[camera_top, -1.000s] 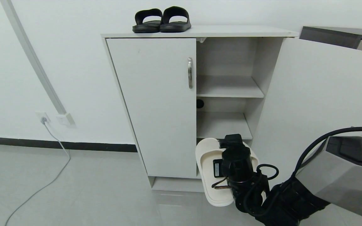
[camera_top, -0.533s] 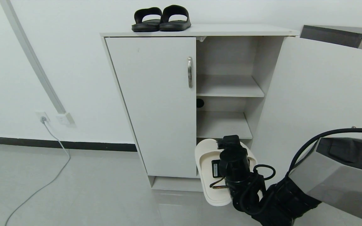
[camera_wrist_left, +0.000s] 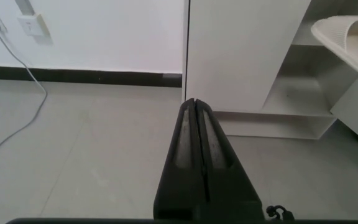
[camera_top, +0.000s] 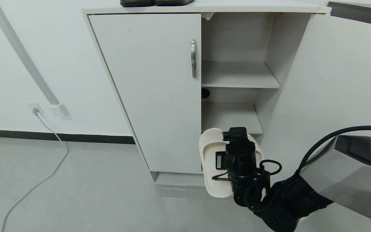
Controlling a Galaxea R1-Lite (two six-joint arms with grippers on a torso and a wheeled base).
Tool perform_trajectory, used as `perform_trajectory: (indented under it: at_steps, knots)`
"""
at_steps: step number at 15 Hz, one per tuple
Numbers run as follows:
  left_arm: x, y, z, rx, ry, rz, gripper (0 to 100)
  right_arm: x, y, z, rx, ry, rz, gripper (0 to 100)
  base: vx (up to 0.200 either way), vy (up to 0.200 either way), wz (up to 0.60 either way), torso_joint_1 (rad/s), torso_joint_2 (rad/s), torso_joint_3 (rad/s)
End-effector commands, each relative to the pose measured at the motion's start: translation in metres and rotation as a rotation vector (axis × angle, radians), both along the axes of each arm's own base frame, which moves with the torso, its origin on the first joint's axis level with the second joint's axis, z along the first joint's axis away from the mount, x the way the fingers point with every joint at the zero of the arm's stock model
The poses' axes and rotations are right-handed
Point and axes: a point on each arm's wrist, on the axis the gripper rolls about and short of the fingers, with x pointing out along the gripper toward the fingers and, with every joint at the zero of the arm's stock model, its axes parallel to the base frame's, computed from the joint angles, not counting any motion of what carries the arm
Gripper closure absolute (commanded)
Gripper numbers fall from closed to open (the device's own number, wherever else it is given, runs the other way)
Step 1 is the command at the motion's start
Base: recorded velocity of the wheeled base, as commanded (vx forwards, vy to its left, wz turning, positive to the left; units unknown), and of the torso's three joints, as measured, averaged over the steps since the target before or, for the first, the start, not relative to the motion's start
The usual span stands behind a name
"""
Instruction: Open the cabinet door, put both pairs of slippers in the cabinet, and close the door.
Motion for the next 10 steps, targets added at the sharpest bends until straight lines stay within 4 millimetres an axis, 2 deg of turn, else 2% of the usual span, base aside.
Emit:
perform_trajectory:
  at_steps: [1,6,10]
  knots:
    - [0.000,0.000,0.000,0.000,0.001,0.000,100,0.007,-0.005,0.007,0.014,-0.020,-0.032,100,0.000,0.000,0.00,0.002,0.01,-0.207]
    - [0.000,0.000,0.000,0.000,0.001,0.000,100,0.023,-0.017,0.001,0.004,-0.012,-0.083,100,0.000,0.000,0.00,0.011,0.00,-0.201]
    - [0.000,0.000,0.000,-0.002,0.001,0.002,100,0.027,-0.019,0.010,0.019,-0.044,-0.090,100,0.000,0.000,0.00,0.011,0.00,-0.200]
